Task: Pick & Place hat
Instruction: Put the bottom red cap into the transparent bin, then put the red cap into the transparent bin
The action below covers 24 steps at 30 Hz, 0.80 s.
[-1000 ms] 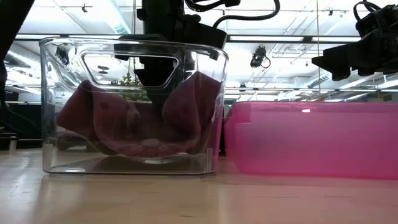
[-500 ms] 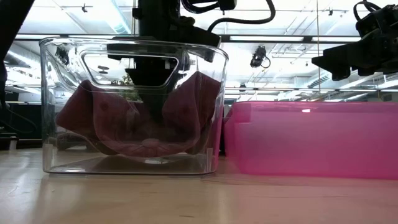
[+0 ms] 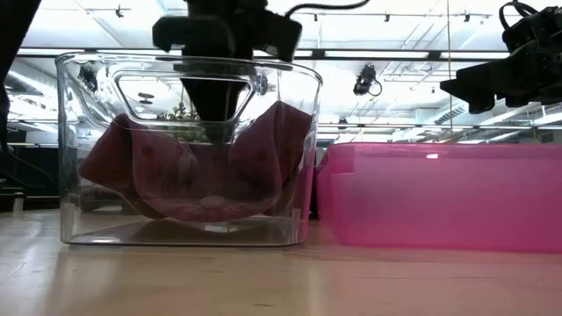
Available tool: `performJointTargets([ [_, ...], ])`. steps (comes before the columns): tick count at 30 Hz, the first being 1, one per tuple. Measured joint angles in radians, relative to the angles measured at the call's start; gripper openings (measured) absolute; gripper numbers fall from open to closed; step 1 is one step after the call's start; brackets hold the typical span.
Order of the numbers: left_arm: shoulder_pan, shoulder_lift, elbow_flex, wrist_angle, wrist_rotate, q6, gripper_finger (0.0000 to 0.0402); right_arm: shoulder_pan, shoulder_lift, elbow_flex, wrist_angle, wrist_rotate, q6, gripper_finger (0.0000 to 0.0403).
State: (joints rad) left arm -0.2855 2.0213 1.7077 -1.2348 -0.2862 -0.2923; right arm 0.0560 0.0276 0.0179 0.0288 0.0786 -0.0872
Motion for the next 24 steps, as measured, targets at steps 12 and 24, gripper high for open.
performJointTargets([
  [12,-0.054,-0.084,0.001,-0.033,-0.065,-0.057,0.0151,0.0,0.0,0.0,0.0,0.0,0.0,0.0205],
  [24,-0.132,-0.107,0.001,-0.091,-0.133,-0.065,0.0151,0.0,0.0,0.0,0.0,0.0,0.0,0.0205],
])
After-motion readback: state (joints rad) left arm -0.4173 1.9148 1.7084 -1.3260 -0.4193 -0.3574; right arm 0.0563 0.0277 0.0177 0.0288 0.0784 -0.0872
